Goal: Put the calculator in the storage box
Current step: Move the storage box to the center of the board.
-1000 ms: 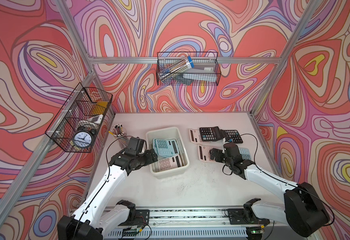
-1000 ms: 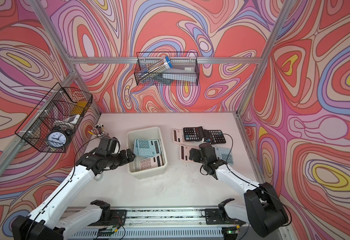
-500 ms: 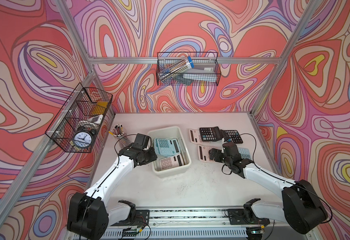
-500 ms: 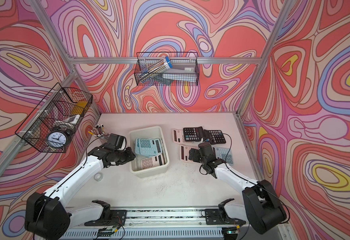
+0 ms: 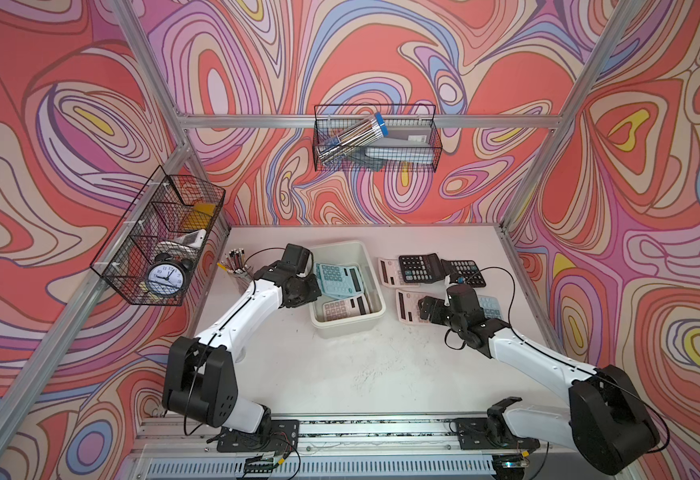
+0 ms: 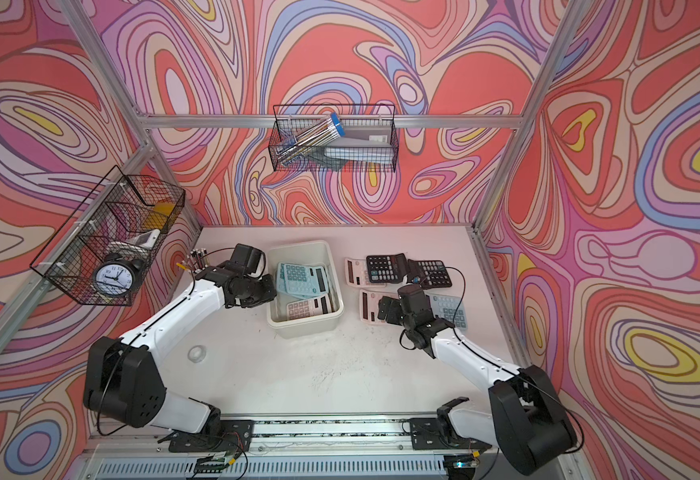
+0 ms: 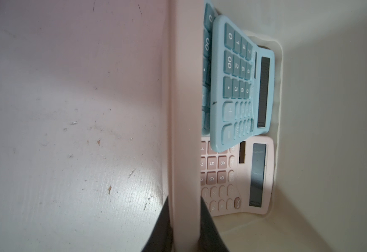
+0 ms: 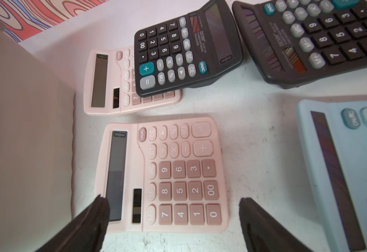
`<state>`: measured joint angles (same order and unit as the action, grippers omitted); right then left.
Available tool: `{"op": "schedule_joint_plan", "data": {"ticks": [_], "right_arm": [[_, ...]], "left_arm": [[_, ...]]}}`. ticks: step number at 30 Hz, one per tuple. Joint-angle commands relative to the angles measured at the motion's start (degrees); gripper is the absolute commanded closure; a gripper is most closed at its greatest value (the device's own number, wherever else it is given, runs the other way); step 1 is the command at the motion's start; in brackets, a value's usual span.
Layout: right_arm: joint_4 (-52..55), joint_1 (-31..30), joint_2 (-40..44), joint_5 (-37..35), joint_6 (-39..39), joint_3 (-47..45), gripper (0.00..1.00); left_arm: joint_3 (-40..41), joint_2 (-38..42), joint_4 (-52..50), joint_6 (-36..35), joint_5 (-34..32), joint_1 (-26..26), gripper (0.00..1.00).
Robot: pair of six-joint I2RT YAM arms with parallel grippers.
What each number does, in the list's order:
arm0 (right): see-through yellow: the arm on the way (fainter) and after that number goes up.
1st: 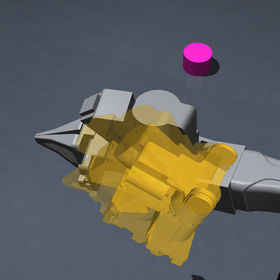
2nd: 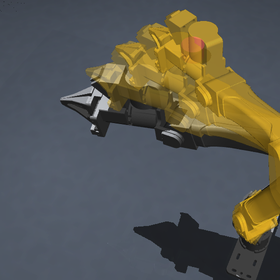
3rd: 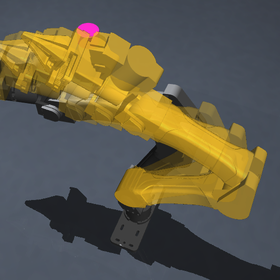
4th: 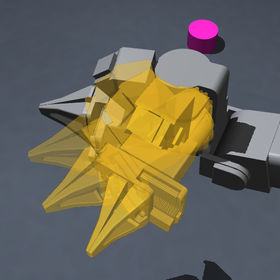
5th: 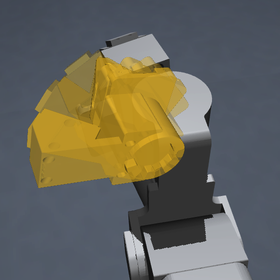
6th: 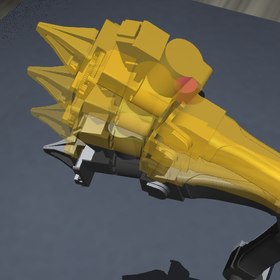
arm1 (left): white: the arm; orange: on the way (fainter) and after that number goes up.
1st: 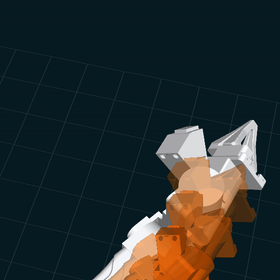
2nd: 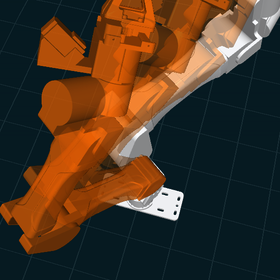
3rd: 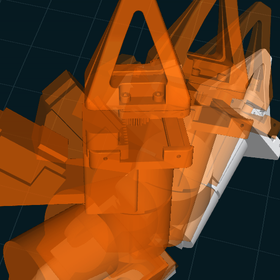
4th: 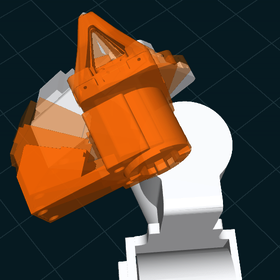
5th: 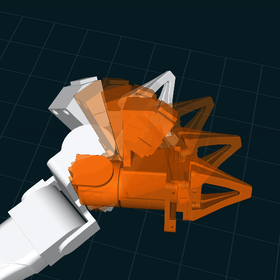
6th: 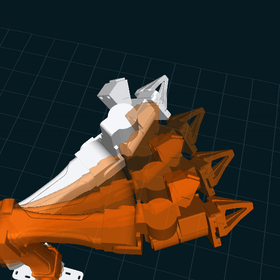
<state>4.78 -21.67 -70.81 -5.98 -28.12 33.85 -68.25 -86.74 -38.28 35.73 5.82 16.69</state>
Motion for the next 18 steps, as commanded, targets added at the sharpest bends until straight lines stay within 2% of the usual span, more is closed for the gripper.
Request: {"op": "schedule_joint_plan", "data": {"ticks": [1, 10, 14, 18], "right_arm": [[1.11, 0.31, 1.37, -0.60, -0.01, 1.18, 0.06], [1.40, 0.36, 2.23, -0.54, -0.08, 1.15, 0.06], [1.71, 0.32, 3.06, -1.00, -0.18, 1.07, 0.06], [2.08, 0.31, 4.84, -2.76, -0.43, 0.70, 0.06]], "left_arm": [[-4.17, -1.08, -3.15, -4.44, -2.53, -0.01, 0.89], [-7.71, -2.58, -8.67, -6.20, -7.64, 0.00, 0.52], [-8.90, -0.08, -10.03, -5.64, -7.84, 0.41, 0.43], [-10.42, 3.24, -10.25, -4.15, -9.32, 4.02, 0.34]]}}
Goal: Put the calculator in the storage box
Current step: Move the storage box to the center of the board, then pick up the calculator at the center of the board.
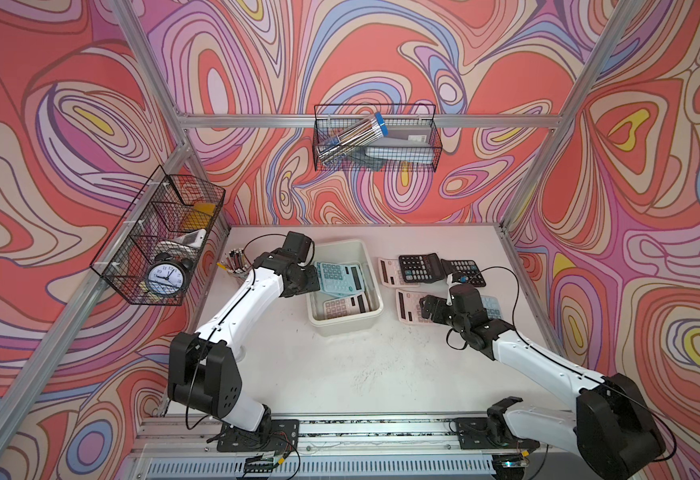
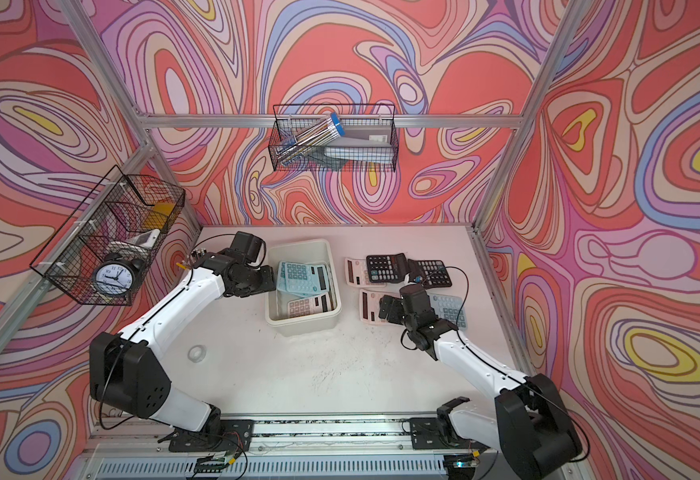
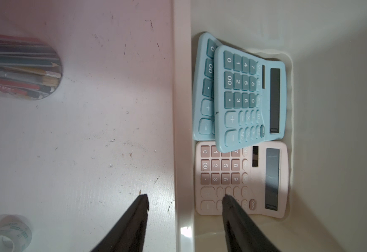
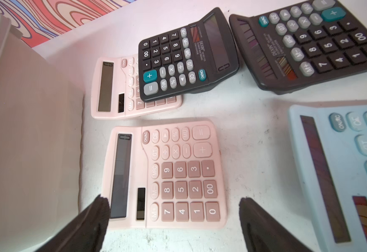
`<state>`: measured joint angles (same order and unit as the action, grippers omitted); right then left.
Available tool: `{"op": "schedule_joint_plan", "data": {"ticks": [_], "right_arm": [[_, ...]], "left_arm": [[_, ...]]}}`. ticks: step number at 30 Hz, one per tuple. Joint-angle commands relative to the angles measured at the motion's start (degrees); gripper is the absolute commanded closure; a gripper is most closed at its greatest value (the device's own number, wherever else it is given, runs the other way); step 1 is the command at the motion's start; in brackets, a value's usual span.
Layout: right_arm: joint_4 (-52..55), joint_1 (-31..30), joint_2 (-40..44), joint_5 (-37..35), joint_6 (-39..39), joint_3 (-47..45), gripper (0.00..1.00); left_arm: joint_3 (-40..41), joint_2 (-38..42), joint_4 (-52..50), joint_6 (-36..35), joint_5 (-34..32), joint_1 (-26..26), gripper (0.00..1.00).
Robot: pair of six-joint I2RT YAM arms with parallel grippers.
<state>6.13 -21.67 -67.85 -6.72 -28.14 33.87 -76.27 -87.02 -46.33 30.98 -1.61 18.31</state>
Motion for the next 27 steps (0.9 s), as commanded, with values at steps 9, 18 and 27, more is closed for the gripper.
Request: {"op": "schedule_joint_plan", "data": {"ticks": [9, 18, 27], "right_arm": [[3.42, 0.40, 9.98, -12.70, -2.23, -1.36, 0.02], [5.10, 0.34, 21.12, -19.58, -3.78, -4.72, 0.02], [6.60, 0.36, 27.14, -22.87, -4.27, -6.09, 0.02]], "left_arm": [[-9.53, 2.36, 0.74, 3.95, -2.37, 15.58, 0.32], [-20.59, -8.18, 1.29, 6.10, -0.85, 24.94, 0.33], [-33.69, -25.51, -0.54, 8.34, 0.02, 32.02, 0.39]]}}
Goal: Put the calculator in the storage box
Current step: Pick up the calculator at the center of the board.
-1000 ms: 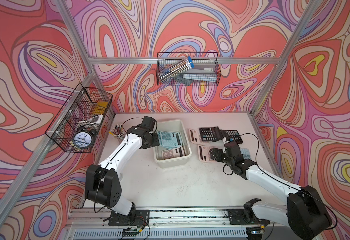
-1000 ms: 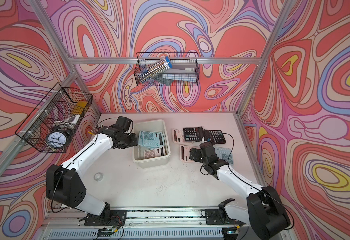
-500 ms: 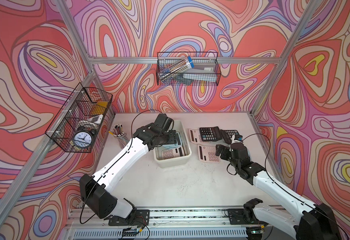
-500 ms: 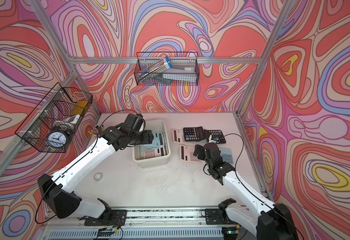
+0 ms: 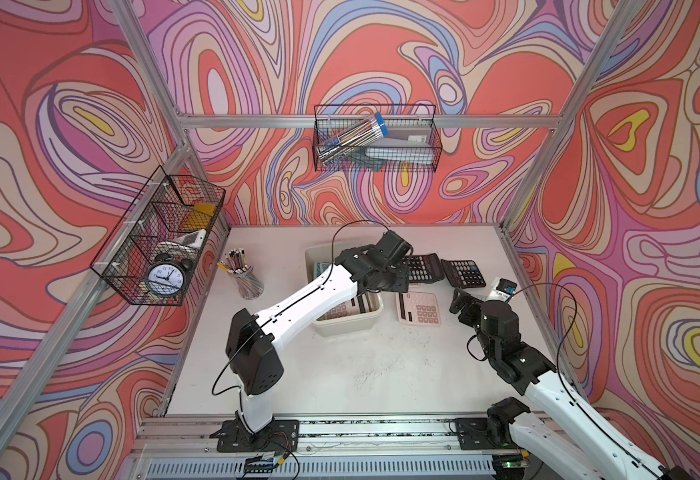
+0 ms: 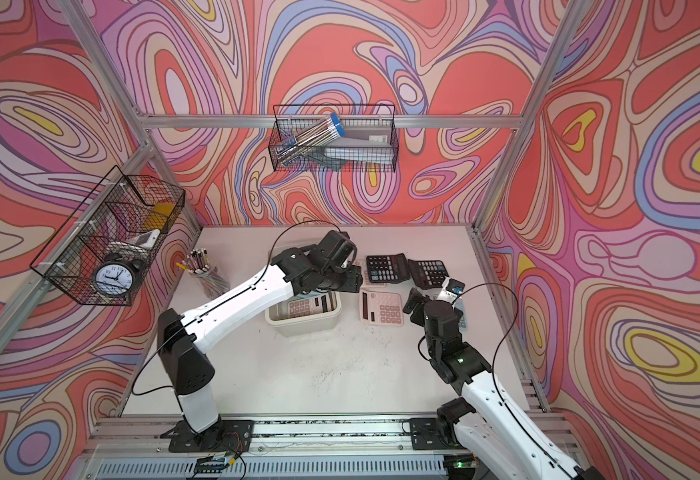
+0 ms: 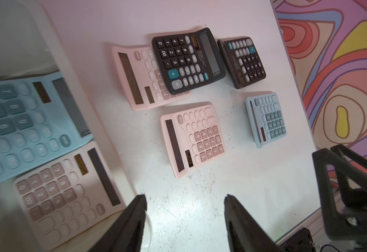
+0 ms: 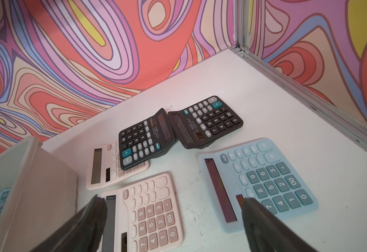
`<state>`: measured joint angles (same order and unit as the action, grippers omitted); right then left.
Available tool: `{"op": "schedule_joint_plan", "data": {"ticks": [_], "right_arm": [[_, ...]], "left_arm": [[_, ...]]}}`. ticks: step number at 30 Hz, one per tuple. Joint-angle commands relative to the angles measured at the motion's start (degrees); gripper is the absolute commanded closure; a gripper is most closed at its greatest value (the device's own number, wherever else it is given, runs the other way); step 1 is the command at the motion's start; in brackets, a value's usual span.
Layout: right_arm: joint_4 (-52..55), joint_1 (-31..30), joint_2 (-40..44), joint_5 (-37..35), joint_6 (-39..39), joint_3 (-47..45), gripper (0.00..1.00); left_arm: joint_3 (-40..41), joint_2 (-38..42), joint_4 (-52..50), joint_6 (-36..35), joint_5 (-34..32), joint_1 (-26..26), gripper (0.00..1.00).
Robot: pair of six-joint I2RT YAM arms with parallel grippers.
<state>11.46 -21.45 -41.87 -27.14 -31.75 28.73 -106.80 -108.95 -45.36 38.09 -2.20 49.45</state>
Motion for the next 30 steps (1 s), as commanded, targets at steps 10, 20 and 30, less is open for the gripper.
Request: {"op": "schedule_joint_plan", "data": {"ticks": [10, 20, 30], "right_arm": [[1.46, 0.10, 1.79, -2.03, -0.82, -0.96, 0.02], [1.46, 0.14, 1.45, -1.60, -0.94, -0.84, 0.02], [1.35, 0.11, 1.46, -1.35, -1.02, -0.85, 0.02]], "left_arm": [[-10.10, -16.75, -5.83, 2.48, -1.49, 1.10, 0.34], [-10.76, -23.08, -5.22, 4.05, 2.11, -0.05, 0.34], [-6.63, -24.46, 2.37, 6.59, 12.08, -1.48, 0.46]]}}
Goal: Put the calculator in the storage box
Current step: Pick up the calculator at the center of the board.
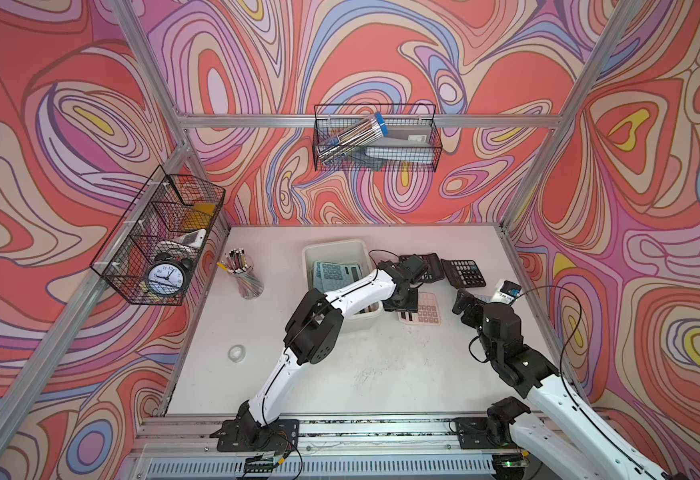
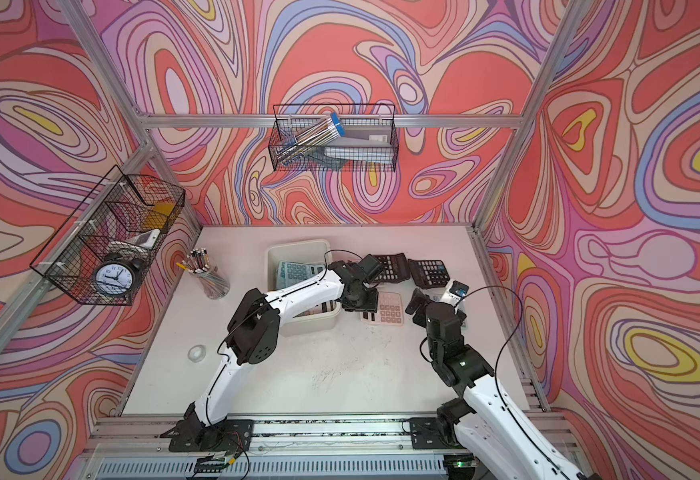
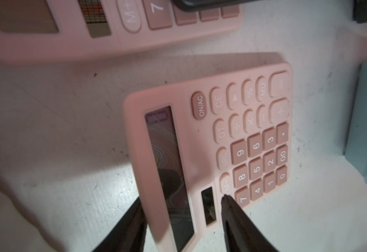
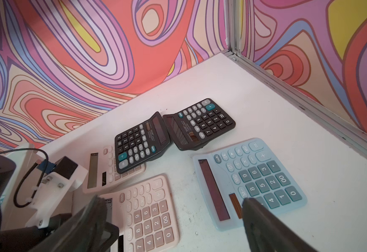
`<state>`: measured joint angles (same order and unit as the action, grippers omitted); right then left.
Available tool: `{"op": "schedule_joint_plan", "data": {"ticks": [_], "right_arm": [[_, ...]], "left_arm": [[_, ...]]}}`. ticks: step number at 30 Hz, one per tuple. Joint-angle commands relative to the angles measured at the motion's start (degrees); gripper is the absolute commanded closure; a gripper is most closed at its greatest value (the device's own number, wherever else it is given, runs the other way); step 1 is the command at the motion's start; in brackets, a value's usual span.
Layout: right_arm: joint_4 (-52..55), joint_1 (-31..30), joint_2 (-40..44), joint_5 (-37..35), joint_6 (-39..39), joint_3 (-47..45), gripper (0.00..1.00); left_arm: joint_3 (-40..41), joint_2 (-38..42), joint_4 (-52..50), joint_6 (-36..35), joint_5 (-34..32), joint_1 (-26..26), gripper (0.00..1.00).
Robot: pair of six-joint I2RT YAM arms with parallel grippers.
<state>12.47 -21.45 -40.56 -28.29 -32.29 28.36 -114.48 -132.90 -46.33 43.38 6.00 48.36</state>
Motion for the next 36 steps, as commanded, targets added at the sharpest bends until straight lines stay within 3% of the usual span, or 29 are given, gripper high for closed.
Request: {"op": "schedule_joint_plan", "data": {"ticks": [1, 6, 14, 20, 36], "right_arm": [[0.36, 0.13, 0.14, -0.12, -0.43, -0.44, 0.02], [0.27, 0.12, 0.13, -0.14, -0.35, -0.50, 0.02], [0.19, 0.11, -0.03, -0.09, -0.39, -0.50, 0.02], [0.19, 0.18, -0.05, -0.02, -0.33, -0.58, 0.02], [-0.60, 0.16, -1.15, 1.03, -0.29, -0.67, 0.02]], "left_arm": [[1.31, -0.60, 3.96, 1.52, 4.88, -0.57, 0.49], [2.74, 0.26, 5.84, 2.33, 6.67, -0.90, 0.74], [6.08, 6.43, 6.97, 2.15, 5.60, -0.91, 0.93], [9.09, 14.37, 6.43, 0.90, 1.93, -0.92, 1.00], [21.60, 36.04, 10.80, -1.54, -1.34, -2.67, 1.00]]}}
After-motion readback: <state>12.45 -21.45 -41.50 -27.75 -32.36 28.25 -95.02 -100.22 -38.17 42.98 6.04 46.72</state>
